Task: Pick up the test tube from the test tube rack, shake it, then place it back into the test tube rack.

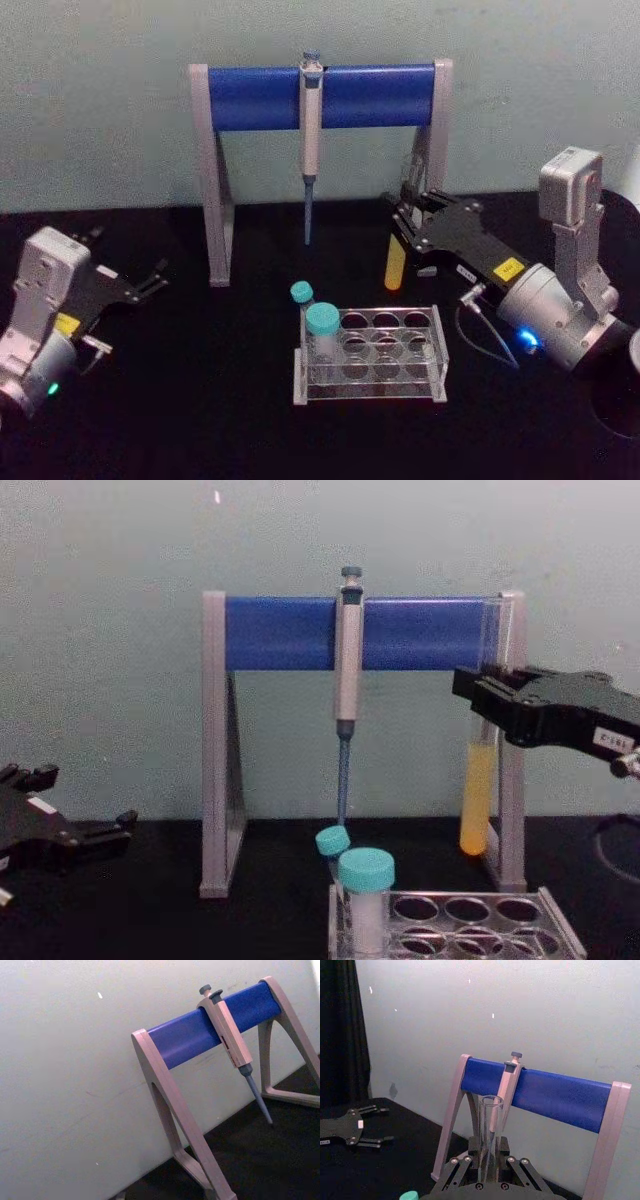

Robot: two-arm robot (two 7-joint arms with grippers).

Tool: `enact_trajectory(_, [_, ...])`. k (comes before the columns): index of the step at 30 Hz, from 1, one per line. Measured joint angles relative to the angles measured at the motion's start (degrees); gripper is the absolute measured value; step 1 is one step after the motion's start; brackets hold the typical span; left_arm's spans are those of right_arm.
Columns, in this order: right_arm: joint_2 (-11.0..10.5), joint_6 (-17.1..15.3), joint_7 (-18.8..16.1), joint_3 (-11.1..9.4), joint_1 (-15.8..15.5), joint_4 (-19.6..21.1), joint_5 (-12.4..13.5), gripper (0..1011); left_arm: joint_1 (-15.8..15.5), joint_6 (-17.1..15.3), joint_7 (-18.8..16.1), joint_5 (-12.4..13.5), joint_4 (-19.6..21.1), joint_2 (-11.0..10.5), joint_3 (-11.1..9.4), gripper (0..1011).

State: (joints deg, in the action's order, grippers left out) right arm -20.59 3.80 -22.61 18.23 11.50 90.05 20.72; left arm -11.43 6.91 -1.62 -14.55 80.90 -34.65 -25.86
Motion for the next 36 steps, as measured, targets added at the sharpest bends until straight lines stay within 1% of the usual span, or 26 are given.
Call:
enact_trajectory(12, [-0.3, -0.1, -0.4, -0.1, -0.4, 0.7, 0.4, 224, 0.0, 0.0, 0.0, 0.0, 0.0, 0.0, 0.0, 1010])
enact_trajectory(24, [-1.3, -0.2, -1.9, -0.2, -0.9, 1.7, 1.7, 224, 0.0, 0.0, 0.0, 0.0, 0.0, 0.0, 0.0, 1010])
enact_trajectory(36, [-4.8, 0.0, -6.0, 0.1, -2.6, 3.8, 5.7, 224, 0.0, 0.0, 0.0, 0.0, 0.0, 0.0, 0.0, 1009])
